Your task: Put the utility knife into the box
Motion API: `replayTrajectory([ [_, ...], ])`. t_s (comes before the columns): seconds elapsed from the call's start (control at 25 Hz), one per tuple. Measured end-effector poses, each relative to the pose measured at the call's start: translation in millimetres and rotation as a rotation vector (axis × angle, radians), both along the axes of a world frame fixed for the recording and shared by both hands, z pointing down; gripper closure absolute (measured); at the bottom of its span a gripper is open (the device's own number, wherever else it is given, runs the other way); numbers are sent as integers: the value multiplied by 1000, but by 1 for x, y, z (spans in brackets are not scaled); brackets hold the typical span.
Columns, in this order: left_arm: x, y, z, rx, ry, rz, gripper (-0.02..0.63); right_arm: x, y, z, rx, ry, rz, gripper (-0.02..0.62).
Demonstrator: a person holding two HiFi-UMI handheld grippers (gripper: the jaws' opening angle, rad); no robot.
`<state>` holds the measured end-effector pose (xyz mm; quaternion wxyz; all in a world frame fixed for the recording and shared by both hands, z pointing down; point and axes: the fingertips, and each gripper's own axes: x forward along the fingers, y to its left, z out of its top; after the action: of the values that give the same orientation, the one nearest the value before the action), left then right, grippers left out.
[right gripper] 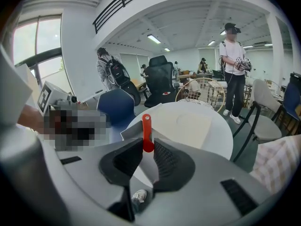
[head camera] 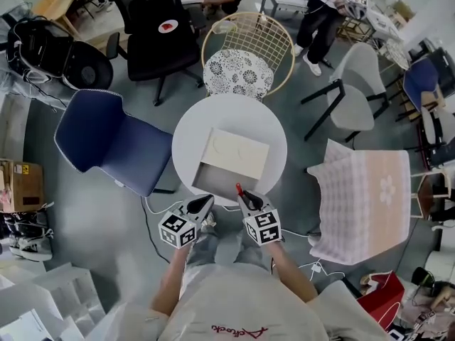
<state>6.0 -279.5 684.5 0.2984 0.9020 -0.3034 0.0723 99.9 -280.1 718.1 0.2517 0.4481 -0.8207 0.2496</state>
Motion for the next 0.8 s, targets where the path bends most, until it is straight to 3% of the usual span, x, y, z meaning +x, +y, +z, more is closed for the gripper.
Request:
replayTrajectory([
  [0.24,-2,-4,-2,0,6,-7,595,-4,0,20,-9,127,-142,514],
  [0.68,-5,-5,0,-10,24,-38,595,-10,1,50,22,516,-568,514],
  [0.8,-5,-4,1,-13,34,-42,595,-12,0,63,-28,550,-604,514],
])
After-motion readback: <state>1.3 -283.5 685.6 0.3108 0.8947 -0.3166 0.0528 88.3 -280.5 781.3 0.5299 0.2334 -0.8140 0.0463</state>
